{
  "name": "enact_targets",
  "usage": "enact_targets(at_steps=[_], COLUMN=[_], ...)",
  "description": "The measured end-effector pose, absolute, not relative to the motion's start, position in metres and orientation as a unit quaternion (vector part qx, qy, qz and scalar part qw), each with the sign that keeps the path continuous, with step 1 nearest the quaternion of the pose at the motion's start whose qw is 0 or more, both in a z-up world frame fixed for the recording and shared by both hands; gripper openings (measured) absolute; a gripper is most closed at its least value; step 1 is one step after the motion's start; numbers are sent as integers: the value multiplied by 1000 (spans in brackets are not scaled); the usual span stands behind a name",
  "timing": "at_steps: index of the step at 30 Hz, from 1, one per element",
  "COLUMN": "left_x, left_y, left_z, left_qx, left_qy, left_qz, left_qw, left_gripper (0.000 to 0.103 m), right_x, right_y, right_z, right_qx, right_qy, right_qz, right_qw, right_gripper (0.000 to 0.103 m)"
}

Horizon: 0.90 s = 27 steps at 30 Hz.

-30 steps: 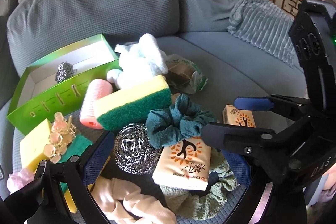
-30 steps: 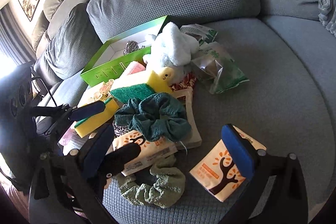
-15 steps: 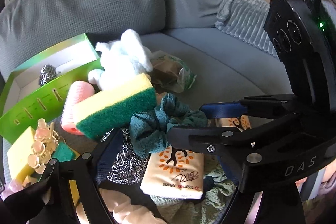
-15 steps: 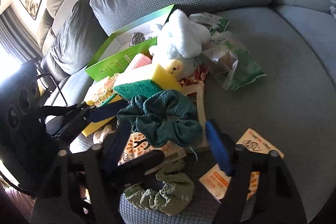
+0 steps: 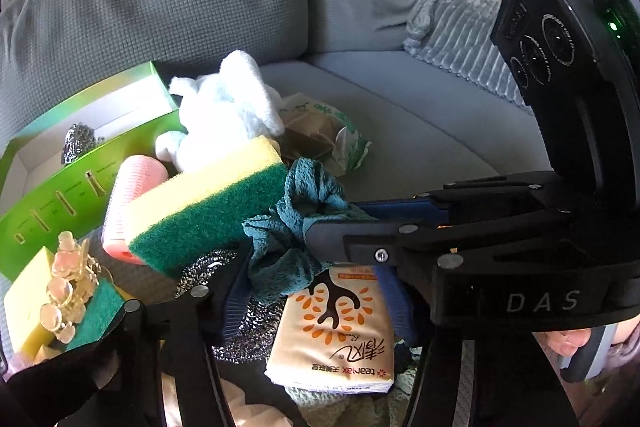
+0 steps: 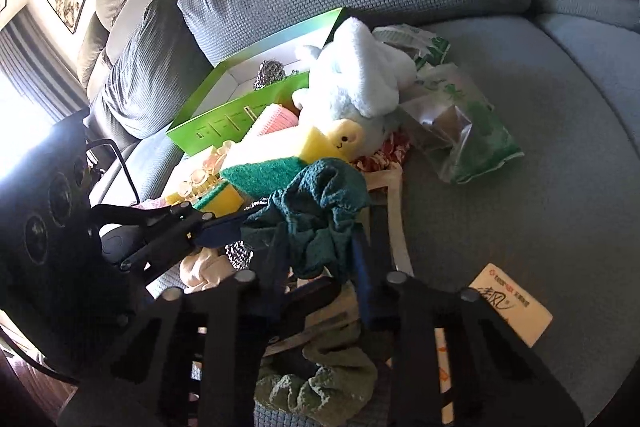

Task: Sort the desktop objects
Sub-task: 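Close the right gripper on the dark green fabric scrunchie, then lift the scrunchie with the right gripper and carry it over the green box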

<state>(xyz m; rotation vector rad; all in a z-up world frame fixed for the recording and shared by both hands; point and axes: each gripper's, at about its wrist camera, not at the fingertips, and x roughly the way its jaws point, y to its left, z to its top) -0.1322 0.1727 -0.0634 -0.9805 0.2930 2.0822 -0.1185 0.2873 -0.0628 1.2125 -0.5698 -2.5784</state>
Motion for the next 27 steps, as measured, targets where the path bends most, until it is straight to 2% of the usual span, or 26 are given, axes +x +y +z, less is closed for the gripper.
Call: enact_targets(at_steps=[4,7,27], left_x=[-131,-128,-126], left_y=[172,171,154], left_z=[-61,-56,-15], left_qx=[-384,-376,-336], left_qy=[113,112,104], left_qz=[823,825,849], left_qw=[403,406,393], left_gripper=[51,50,50], right_x=[-117,-115,-110], right_y=[286,285,271], right_z=[-61,-55,-10], right_qx=[408,399,362], right_qy=[-193,-184,-149], right_qz=[-885,-891,-912], right_qw=[115,113,124], right_gripper=[18,16,16])
